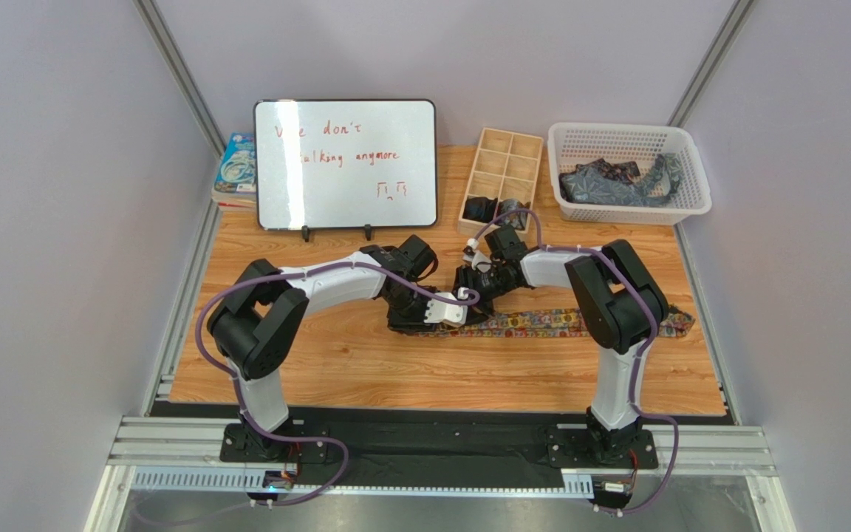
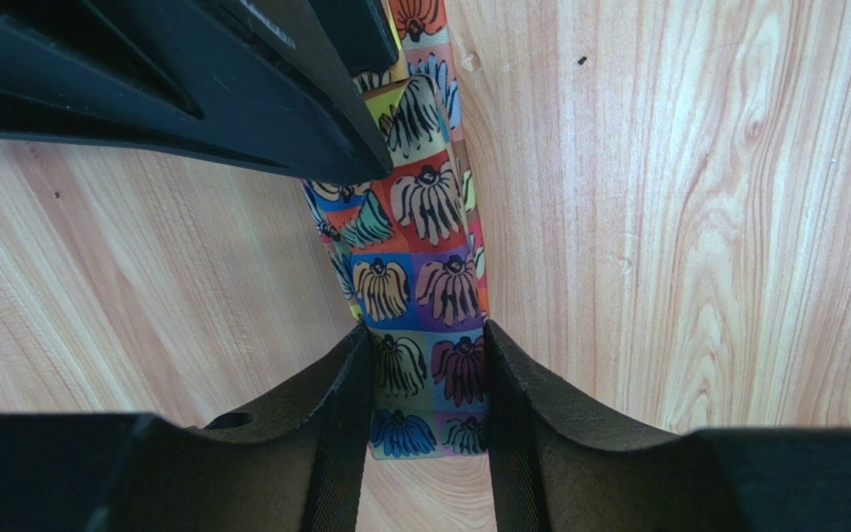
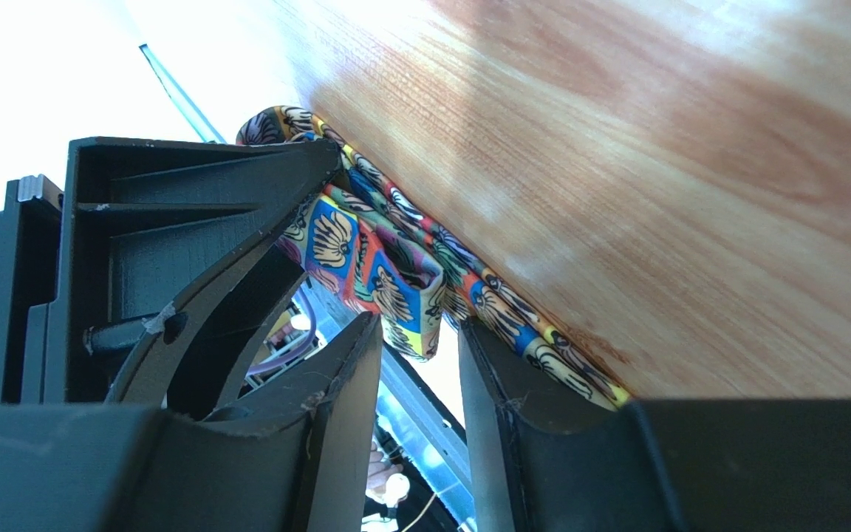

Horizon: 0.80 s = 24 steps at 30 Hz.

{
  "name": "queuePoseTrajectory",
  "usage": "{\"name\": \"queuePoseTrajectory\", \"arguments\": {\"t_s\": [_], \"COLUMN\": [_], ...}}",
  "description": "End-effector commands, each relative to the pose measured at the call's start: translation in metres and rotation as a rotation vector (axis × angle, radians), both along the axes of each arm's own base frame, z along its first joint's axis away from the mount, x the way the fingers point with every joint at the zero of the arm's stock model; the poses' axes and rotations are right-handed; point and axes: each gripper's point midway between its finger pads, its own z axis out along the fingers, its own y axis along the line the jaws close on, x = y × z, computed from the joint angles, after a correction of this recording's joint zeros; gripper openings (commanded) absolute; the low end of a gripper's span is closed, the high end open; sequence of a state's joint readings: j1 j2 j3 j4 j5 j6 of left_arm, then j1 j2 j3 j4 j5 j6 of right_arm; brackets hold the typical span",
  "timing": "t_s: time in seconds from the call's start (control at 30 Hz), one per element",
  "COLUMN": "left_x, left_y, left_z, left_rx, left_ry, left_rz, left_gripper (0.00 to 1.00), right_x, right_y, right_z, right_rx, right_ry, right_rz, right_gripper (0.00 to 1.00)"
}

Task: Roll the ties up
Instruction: Roll the tie at the center of the board.

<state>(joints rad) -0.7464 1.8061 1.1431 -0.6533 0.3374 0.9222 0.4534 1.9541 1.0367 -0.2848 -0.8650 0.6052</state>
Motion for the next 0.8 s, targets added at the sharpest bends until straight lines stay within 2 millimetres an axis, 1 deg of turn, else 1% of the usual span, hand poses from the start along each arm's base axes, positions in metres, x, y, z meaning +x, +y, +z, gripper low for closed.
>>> {"name": "queuePoseTrajectory", "arguments": {"t_s": [0.0, 0.1, 0.17, 0.2, 0.23, 0.27, 0.33, 0.37, 0.43, 0.5, 0.53, 0.57, 0.67, 0.73, 0.77], "left_x": [-0.002, -0.001, 0.000, -0.001, -0.001, -0.002, 0.000, 0.000, 0.004, 0.006, 0.009, 0.010, 0.013, 0.009, 0.014], "left_y": [-0.002, -0.001, 0.000, 0.001, 0.001, 0.002, 0.003, 0.005, 0.010, 0.010, 0.014, 0.015, 0.021, 0.024, 0.025], "left_z": [0.000, -0.002, -0.003, -0.004, -0.004, -0.004, -0.002, 0.002, 0.008, 0.023, 0.028, 0.036, 0.050, 0.048, 0.049], "left_rx": [0.002, 0.011, 0.017, 0.019, 0.020, 0.025, 0.028, 0.026, 0.009, -0.036, -0.058, -0.081, -0.147, -0.164, -0.181], "left_ry": [-0.003, -0.002, 0.000, 0.001, 0.005, 0.004, 0.000, -0.003, 0.003, 0.019, 0.044, 0.049, 0.086, 0.110, 0.093], "left_rz": [-0.024, -0.010, -0.005, -0.003, 0.001, 0.005, 0.026, 0.034, 0.084, 0.120, 0.180, 0.205, 0.296, 0.312, 0.316], "left_gripper": [0.46, 0.46, 0.47, 0.47, 0.48, 0.51, 0.55, 0.59, 0.63, 0.66, 0.66, 0.68, 0.72, 0.73, 0.74], "right_x": [0.008, 0.006, 0.004, 0.006, 0.007, 0.006, 0.009, 0.007, 0.008, 0.009, 0.010, 0.011, 0.013, 0.013, 0.014], "right_y": [0.008, 0.010, 0.010, 0.010, 0.010, 0.008, 0.005, 0.004, 0.001, -0.001, -0.001, -0.001, -0.001, -0.001, -0.001], "right_z": [0.016, 0.015, 0.013, 0.012, 0.009, 0.002, -0.006, -0.013, -0.019, -0.022, -0.023, -0.023, -0.024, -0.026, -0.026], "right_rx": [0.025, 0.032, 0.029, 0.024, 0.010, -0.008, -0.040, -0.060, -0.087, -0.104, -0.108, -0.109, -0.117, -0.123, -0.123], "right_ry": [-0.046, -0.042, -0.050, -0.057, -0.070, -0.059, -0.060, -0.049, -0.050, -0.055, -0.058, -0.057, -0.061, -0.061, -0.062], "right_rz": [0.013, 0.024, 0.034, 0.035, 0.041, 0.044, 0.043, 0.044, 0.037, 0.032, 0.031, 0.027, 0.025, 0.025, 0.023], "right_gripper": [0.38, 0.36, 0.31, 0.28, 0.19, 0.13, 0.04, 0.02, 0.00, 0.00, 0.00, 0.00, 0.00, 0.00, 0.00]}}
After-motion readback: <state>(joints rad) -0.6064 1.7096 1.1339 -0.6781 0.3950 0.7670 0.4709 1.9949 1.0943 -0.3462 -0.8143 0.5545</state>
